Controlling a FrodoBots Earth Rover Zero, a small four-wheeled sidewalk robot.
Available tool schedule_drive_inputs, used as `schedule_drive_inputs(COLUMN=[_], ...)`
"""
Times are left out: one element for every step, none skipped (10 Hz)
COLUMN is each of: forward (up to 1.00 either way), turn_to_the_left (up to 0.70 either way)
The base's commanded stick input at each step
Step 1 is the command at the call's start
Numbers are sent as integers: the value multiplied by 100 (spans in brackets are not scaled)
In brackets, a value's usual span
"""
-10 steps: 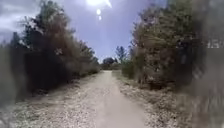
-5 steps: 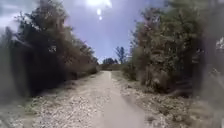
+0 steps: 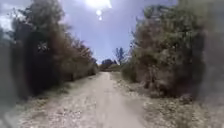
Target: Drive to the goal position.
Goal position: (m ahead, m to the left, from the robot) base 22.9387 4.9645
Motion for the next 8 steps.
schedule_drive_inputs(forward=[70, 70, 70, 70, 70, 70, 70, 70], turn_to_the_left=[0, 0, 0, 0, 0, 0, 0, 0])
